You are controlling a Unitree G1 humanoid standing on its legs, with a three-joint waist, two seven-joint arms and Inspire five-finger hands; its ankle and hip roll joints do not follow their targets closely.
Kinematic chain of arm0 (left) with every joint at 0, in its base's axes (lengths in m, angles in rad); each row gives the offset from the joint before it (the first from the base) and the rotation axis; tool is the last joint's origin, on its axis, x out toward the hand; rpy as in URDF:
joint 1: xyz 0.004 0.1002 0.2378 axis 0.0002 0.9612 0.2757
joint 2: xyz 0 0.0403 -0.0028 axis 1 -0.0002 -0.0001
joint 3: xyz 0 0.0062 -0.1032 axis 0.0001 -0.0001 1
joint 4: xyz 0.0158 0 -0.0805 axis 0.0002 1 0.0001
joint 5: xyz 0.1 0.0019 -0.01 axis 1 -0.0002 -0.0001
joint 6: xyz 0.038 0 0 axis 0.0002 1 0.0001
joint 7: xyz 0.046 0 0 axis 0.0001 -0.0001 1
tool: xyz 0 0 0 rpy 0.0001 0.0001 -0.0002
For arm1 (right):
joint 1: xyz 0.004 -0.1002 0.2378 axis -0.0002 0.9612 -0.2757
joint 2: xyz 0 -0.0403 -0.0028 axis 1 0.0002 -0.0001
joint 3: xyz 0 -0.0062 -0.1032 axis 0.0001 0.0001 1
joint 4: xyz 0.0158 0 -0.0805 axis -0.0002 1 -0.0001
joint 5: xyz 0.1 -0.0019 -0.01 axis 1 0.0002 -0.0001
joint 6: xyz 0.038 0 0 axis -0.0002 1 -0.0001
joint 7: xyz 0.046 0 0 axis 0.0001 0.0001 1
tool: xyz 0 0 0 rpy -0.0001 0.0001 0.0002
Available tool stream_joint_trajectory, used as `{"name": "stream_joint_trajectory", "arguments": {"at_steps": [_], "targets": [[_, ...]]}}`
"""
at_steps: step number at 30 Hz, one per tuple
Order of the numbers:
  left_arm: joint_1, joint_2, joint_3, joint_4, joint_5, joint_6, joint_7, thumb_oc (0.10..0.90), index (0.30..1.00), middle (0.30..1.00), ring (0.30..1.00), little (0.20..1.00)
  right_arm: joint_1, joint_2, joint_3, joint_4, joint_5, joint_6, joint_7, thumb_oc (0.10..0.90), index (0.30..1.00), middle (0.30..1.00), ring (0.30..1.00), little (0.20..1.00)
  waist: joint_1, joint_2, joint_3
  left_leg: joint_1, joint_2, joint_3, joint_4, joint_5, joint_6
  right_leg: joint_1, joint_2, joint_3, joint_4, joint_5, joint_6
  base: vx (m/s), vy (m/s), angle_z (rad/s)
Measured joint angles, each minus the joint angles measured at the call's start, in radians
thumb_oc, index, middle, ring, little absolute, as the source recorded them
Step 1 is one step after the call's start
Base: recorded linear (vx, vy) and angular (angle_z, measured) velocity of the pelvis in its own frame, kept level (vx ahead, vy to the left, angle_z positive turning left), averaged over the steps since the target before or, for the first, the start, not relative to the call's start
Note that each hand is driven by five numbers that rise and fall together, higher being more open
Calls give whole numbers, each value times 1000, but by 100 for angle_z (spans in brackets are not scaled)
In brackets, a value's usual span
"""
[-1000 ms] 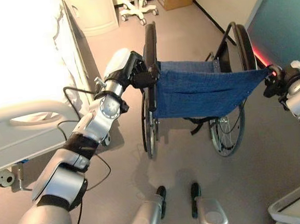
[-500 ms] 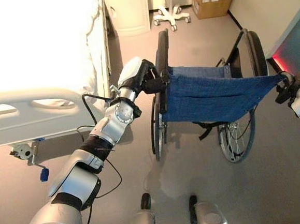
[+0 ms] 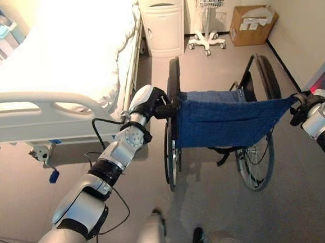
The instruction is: Push the wheelchair next to the bed
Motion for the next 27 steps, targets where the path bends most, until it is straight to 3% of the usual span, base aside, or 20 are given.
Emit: {"name": "stream_joint_trajectory", "arguments": {"at_steps": [1, 2, 4, 6, 7, 8, 9, 10, 11, 16, 18, 19, 20, 21, 22, 23, 24, 25, 26, 27], "targets": [[2, 21, 14, -6, -27, 0, 1, 400, 300, 300, 300, 300, 1, 10, -1, -1, 0, -25, -7, 400, 300, 300, 300, 300, 30, -2, 1, 50, 31, 34, -75, 15, 0, 29, 14, -15, -41, 10, 6, 418, 114, -87], [7, 27, 26, -20, -28, -3, -5, 400, 300, 300, 300, 300, -4, 7, -4, -3, 0, -34, -6, 400, 300, 300, 300, 300, 31, -3, 1, 80, 31, 27, -132, 18, 5, 39, 19, -16, -56, 17, 10, 412, 188, -63], [9, 28, 40, -23, -33, -6, -3, 400, 300, 300, 300, 300, -31, 7, -3, -7, -7, -35, 27, 400, 300, 300, 300, 300, 27, -6, 1, 148, -24, 35, -193, 16, 10, 65, 24, -2, -67, 3, 23, 517, 294, -22], [5, 29, 49, -22, -33, -6, 0, 400, 300, 300, 300, 300, -37, 8, -3, -9, -10, -52, 28, 400, 300, 300, 300, 300, 31, 3, 1, 158, -48, 97, -190, 29, 72, 73, 30, 2, -48, -25, 34, 457, 196, -33], [2, 37, 50, -19, -40, -12, -2, 400, 300, 300, 300, 300, -31, 10, -8, -9, -10, -68, 28, 400, 300, 300, 300, 300, 39, 10, 4, 163, -60, 81, -149, 32, 148, 89, 38, 8, -10, -72, 44, 335, 96, -42], [2, 43, 48, -20, -45, -13, -8, 400, 300, 300, 300, 300, -24, 13, -8, -10, -9, -69, 28, 400, 300, 300, 300, 300, 54, 6, 4, 166, -61, 76, -128, 55, 178, 88, 42, 20, 22, -98, 52, 488, 148, -49], [7, 54, 49, -22, -49, -13, -9, 400, 300, 300, 300, 300, -22, 17, -18, -10, -8, -69, 33, 400, 300, 300, 300, 300, 60, -2, 3, 170, -73, 66, -104, 79, 259, 85, 40, 44, 67, -129, 58, 443, 139, -31], [2, 61, 53, -23, -49, -13, -12, 400, 300, 300, 300, 300, -18, 20, -33, -10, -7, -70, 35, 400, 300, 300, 300, 300, 59, -23, 2, 163, -90, 59, -83, 62, 270, 85, 23, 49, 78, -151, 66, 440, 149, -11], [-6, 73, 58, -23, -49, -13, -25, 400, 300, 300, 300, 300, -11, 24, -40, -10, -7, -79, 36, 400, 300, 300, 300, 300, 55, -43, 2, 156, -102, 49, -44, 28, 308, 82, 13, 49, 117, -170, 81, 380, 151, 9], [-25, 73, 61, -58, -48, -11, -42, 400, 300, 300, 300, 300, 6, -13, -83, -10, 1, -80, 35, 400, 300, 300, 300, 300, 51, -56, -1, 114, -127, -28, 35, -43, 321, -69, -2, 106, 470, -178, 118, 303, 120, 32], [-11, 93, 37, -36, 3, 25, -53, 400, 300, 300, 300, 300, 23, -39, -92, -21, 1, -81, 34, 400, 300, 300, 300, 300, 49, -60, -4, 146, -164, -70, 36, -50, 334, -116, -23, 126, 637, -129, 147, 412, 26, 41], [13, 102, 35, -30, 20, 41, -61, 400, 300, 300, 300, 300, 38, -44, -108, -32, 0, -86, 30, 400, 300, 300, 300, 300, 48, -61, -4, 165, -177, -103, 23, -54, 340, -149, -35, 125, 698, -115, 147, 352, -63, 21], [53, 110, 21, -7, 37, 58, -61, 400, 300, 300, 300, 300, 57, -45, -119, -48, 0, -91, 18, 400, 300, 300, 300, 300, 49, -54, -2, 199, -194, -183, -14, -39, 333, -192, -33, 127, 736, -139, 120, 199, -74, 0], [71, 117, 3, 9, 38, 70, -61, 400, 300, 300, 300, 300, 60, -45, -118, -57, 0, -99, 7, 400, 300, 300, 300, 300, 49, -35, 8, 215, -185, -219, -23, -36, 328, -216, -19, 129, 716, -156, 90, 278, -210, -8], [87, 124, -24, 42, 38, 85, -65, 400, 300, 300, 300, 300, 57, -52, -118, -79, 0, -112, -11, 400, 300, 300, 300, 300, 44, -5, 32, 232, -161, -258, -29, -38, 324, -286, -2, 118, 680, -158, 86, 233, -225, -3], [91, 124, -41, 59, 39, 87, -66, 400, 300, 300, 300, 300, 57, -60, -119, -102, 1, -115, -18, 400, 300, 300, 300, 300, 37, 3, 47, 235, -154, -278, -20, -40, 299, -338, -3, 111, 659, -158, 86, 500, -401, 32], [93, 127, -57, 81, 45, 87, -69, 400, 300, 300, 300, 300, 46, -58, -139, -129, 2, -124, -28, 400, 300, 300, 300, 300, 3, 7, 85, 244, -152, -324, 1, -49, 292, -409, -18, 108, 579, -141, 98, 431, -289, 58], [96, 106, -56, 91, 51, 86, -75, 400, 300, 300, 300, 300, 61, -54, -147, -150, 2, -120, -31, 400, 300, 300, 300, 300, -26, -8, 94, 254, -175, -370, 4, -58, 252, -461, -27, 113, 502, -121, 138, 550, -353, 95], [99, 79, -41, 104, 66, 86, -69, 400, 300, 300, 300, 300, 103, -69, -172, -205, 4, -117, -49, 400, 300, 300, 300, 300, -50, -35, 98, 249, -185, -420, 9, -94, 222, -529, -44, 154, 359, -84, 157, 311, -193, 116], [98, 75, -51, 104, 66, 85, -73, 400, 300, 300, 300, 300, 98, -56, -180, -214, 9, -116, -49, 400, 300, 300, 300, 300, -95, -46, 107, 234, -170, -395, 29, -123, 266, -522, -51, 177, 188, -47, 176, 276, -209, 139]]}}
